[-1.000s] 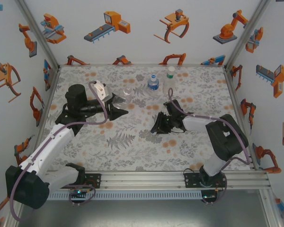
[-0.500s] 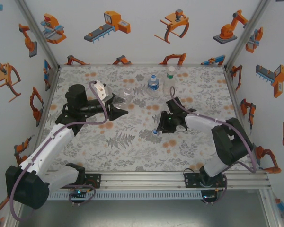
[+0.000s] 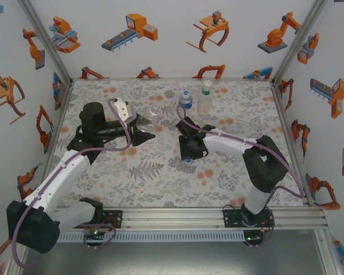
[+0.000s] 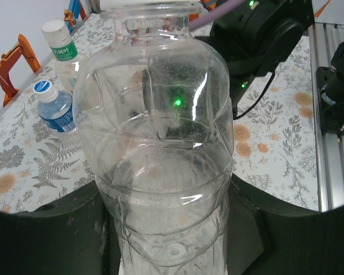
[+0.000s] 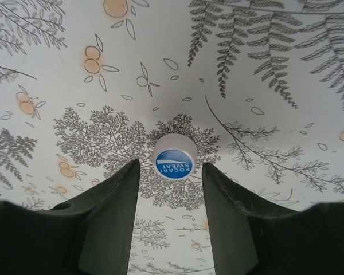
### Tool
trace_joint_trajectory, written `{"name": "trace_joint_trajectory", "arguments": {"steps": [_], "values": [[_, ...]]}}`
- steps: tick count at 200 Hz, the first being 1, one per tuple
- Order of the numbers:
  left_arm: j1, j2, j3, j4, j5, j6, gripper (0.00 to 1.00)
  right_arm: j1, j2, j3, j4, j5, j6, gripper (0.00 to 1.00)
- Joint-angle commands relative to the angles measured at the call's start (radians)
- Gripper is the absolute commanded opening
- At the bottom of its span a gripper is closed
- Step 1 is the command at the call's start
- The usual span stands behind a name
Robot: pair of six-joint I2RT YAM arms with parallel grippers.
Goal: Screw on the bottle caps
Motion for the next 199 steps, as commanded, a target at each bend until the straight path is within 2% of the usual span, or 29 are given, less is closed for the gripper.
{"name": "trace_joint_trajectory", "arguments": {"steps": [1,76,141,199], "values": [[-0.001,-0.01,0.017,-0.013,0.006,0.024,0.0,0.02,0.025,0.042,-0.043,0.042,0.025,0.46],[-0.001,-0.007,0.021,-0.019,0.006,0.023,0.0,0.034,0.042,0.034,-0.006,0.074,0.025,0.42],[-0.001,-0.004,0.021,-0.018,0.008,0.023,0.0,0.034,0.055,0.02,0.016,0.05,0.026,0.39],[-0.001,-0.001,0.02,-0.019,0.008,0.021,0.0,0.035,0.053,0.021,0.008,0.048,0.028,0.39]]}}
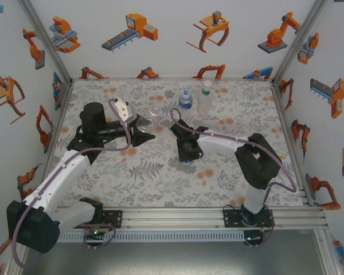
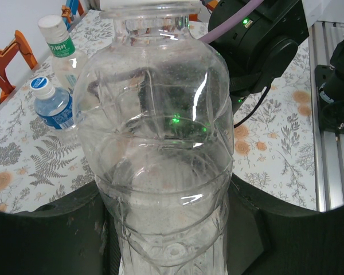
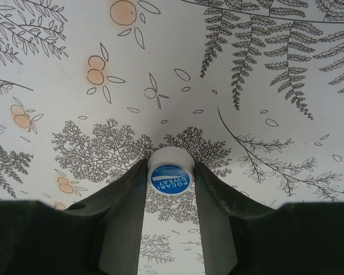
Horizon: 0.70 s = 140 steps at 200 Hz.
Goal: Screw on the bottle caps
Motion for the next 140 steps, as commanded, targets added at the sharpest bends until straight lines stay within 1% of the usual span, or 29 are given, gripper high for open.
{"name": "trace_joint_trajectory", "arguments": {"steps": [1,74,140], "values": [[-0.001,-0.001,0.021,-0.004,0.008,0.018,0.0,0.006,0.005,0.0,-0.009,0.007,0.014,0.4],[-0.001,0.003,0.024,-0.006,0.008,0.018,0.0,0.007,-0.004,0.001,-0.018,-0.001,0.023,0.38],[-0.001,0.007,0.026,-0.008,0.009,0.017,0.0,0.007,-0.004,0.004,-0.026,-0.012,0.027,0.39]]}}
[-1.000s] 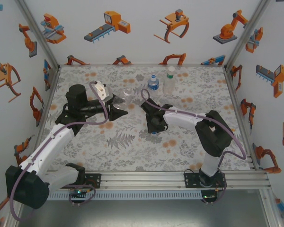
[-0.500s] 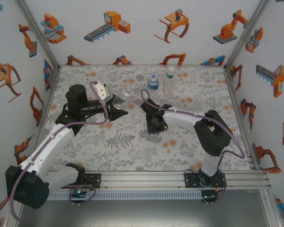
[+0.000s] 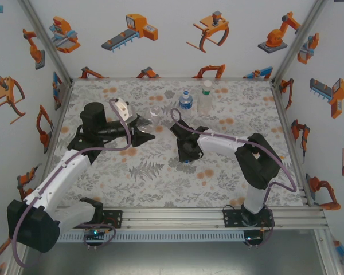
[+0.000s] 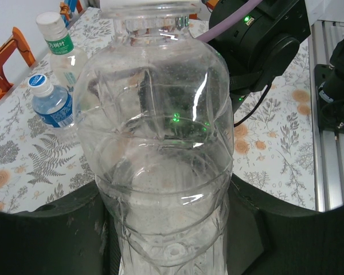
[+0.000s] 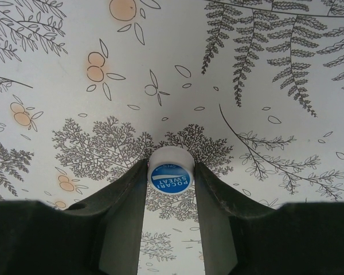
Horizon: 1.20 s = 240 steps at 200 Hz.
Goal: Screw on the bottle caps
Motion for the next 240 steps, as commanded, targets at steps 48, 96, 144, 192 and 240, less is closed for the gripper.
{"name": "trace_joint_trajectory", "arguments": {"steps": [48,96,144,192,240], "values": [[-0.001,0.002,0.025,-0.003,0.009,0.017,0.0,0.007,-0.008,0.008,-0.022,-0.002,0.02,0.39],[-0.001,0.0,0.025,-0.008,0.007,0.024,0.0,0.008,-0.02,0.007,-0.021,-0.005,0.02,0.34],[-0.003,0.009,0.041,-0.054,0.005,0.061,0.0,0.007,-0.137,-0.021,0.0,0.007,-0.032,0.23],[-0.016,0.011,0.076,-0.159,0.003,0.126,0.0,0.007,-0.352,-0.087,0.099,-0.04,-0.26,0.19],[-0.066,0.021,0.118,-0.311,-0.03,0.249,0.0,0.007,-0.567,-0.113,0.173,-0.157,-0.526,0.16]]}}
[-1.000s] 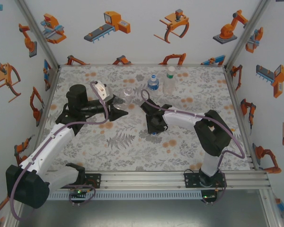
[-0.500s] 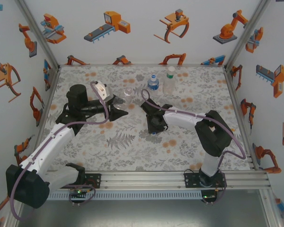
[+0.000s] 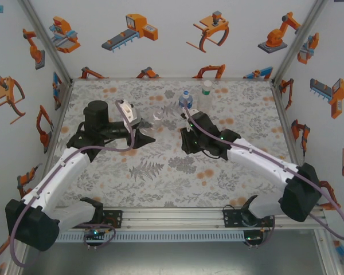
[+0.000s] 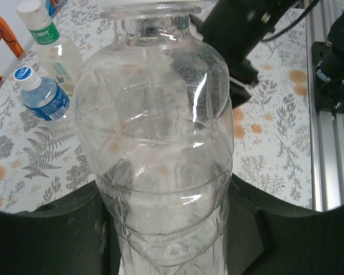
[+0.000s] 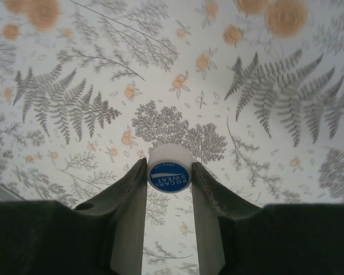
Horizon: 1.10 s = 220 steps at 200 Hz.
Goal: Screw on the bottle caps
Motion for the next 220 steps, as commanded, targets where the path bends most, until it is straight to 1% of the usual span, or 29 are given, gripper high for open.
{"name": "trace_joint_trajectory", "arguments": {"steps": [1,14,26,39,54,62,77,99,110,128,149,175,220], "values": [[-0.031,0.009,0.045,-0.114,-0.012,0.108,0.0,0.006,-0.096,-0.017,0.067,-0.081,-0.2,0.16],[-0.053,0.015,0.057,-0.16,-0.039,0.148,0.0,0.007,-0.158,-0.022,0.085,-0.164,-0.3,0.16],[-0.078,0.02,0.074,-0.22,-0.065,0.202,0.0,0.007,-0.209,-0.015,0.089,-0.214,-0.371,0.16],[-0.111,0.02,0.079,-0.262,-0.114,0.253,0.0,0.007,-0.258,-0.001,0.073,-0.277,-0.458,0.16],[-0.159,0.015,0.078,-0.302,-0.197,0.31,0.0,0.007,-0.302,0.023,0.044,-0.344,-0.547,0.15],[-0.186,0.013,0.077,-0.336,-0.236,0.366,0.0,0.007,-0.325,0.034,0.028,-0.378,-0.596,0.15],[-0.224,0.004,0.066,-0.361,-0.288,0.422,0.0,0.007,-0.358,0.044,-0.01,-0.465,-0.708,0.11],[-0.25,0.0,0.047,-0.362,-0.309,0.446,0.0,0.009,-0.404,0.031,-0.013,-0.533,-0.819,0.07],[-0.264,0.0,0.039,-0.366,-0.315,0.482,0.0,0.008,-0.414,0.026,-0.014,-0.565,-0.862,0.07],[-0.284,0.001,0.026,-0.379,-0.31,0.544,0.0,0.011,-0.413,0.021,-0.009,-0.601,-0.898,0.07],[-0.287,-0.001,0.025,-0.379,-0.278,0.542,0.0,0.025,-0.401,0.019,-0.006,-0.632,-0.937,0.06],[-0.287,-0.003,0.025,-0.379,-0.262,0.545,0.0,0.038,-0.385,0.001,0.031,-0.648,-0.943,0.07],[-0.287,-0.005,0.03,-0.379,-0.246,0.531,0.0,0.068,-0.355,-0.014,0.084,-0.623,-0.941,0.06]]}}
